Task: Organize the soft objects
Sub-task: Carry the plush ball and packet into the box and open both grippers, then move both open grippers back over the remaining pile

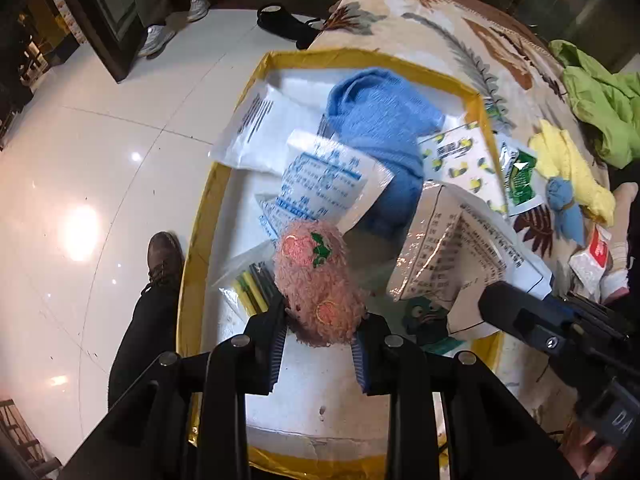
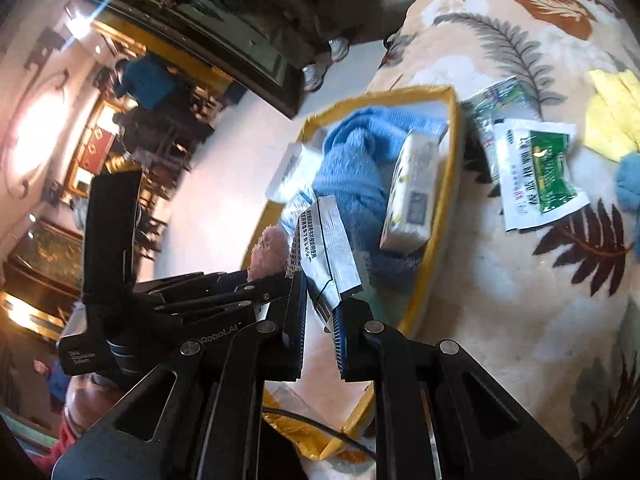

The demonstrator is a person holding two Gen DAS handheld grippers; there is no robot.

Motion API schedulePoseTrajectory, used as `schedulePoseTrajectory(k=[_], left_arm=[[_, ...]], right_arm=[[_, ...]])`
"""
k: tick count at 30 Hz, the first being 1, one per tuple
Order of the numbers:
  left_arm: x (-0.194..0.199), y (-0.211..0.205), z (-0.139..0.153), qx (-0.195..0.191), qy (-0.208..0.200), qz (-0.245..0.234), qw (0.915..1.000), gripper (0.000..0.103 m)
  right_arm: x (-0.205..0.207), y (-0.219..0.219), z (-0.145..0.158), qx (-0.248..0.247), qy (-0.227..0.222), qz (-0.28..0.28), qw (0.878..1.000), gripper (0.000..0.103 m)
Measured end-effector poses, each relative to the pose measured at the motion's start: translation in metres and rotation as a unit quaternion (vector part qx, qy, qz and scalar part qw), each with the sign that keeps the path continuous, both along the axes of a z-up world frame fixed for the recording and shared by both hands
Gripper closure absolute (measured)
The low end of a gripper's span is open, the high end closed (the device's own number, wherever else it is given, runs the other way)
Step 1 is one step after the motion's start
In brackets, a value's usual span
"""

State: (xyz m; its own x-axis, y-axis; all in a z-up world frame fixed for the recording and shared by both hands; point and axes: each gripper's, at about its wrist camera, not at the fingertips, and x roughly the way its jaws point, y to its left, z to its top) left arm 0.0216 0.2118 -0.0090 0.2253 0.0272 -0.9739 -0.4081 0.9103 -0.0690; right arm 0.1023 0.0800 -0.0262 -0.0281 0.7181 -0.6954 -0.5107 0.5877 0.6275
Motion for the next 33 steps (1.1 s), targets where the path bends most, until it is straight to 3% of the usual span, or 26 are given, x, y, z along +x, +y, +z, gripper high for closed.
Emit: schedulePoseTrajectory(k=[10, 11, 15, 16, 21, 23, 28, 33], left_arm=[[0.001, -0.001, -0.020, 0.006, 0.020, 0.009, 0.9997, 0.071], [0.001, 0.000, -0.020, 0.005, 0.022, 0.013, 0.9997, 0.067], [-0.001, 0.007, -0.019, 0.003, 0.024, 0.035, 0.9991, 0.034], [-0.003, 0.010, -0.017, 0.002, 0.020, 0.043, 0.9989, 0.032], [-0.006, 0.016, -0.004, -0.002, 0.001, 0.064, 0.9980, 0.029], [-0.006, 0.015, 0.003, 0.001, -0.005, 0.065, 0.9979, 0.029], [-0.007, 0.013, 0.012, -0.004, -0.019, 0.067, 0.9976, 0.029], [-0.007, 0.000, 0.017, -0.011, -0.023, 0.057, 0.9981, 0.029]], right_arm=[[-0.002, 0.018, -0.030, -0.038, 0.020, 0.016, 0.999, 0.091], [-0.003, 0.019, -0.031, -0.037, 0.025, 0.016, 0.999, 0.090], [0.000, 0.029, -0.031, -0.050, 0.018, 0.022, 0.998, 0.080], [0.000, 0.029, -0.028, -0.051, 0.012, 0.022, 0.998, 0.077], [0.000, 0.022, -0.014, -0.035, -0.002, 0.010, 0.999, 0.053], [0.001, 0.015, -0.008, -0.036, -0.015, -0.003, 0.999, 0.052], [0.003, -0.005, -0.004, -0.004, 0.019, -0.028, 0.999, 0.052], [0.002, -0.021, -0.003, -0.002, 0.017, -0.040, 0.999, 0.052]])
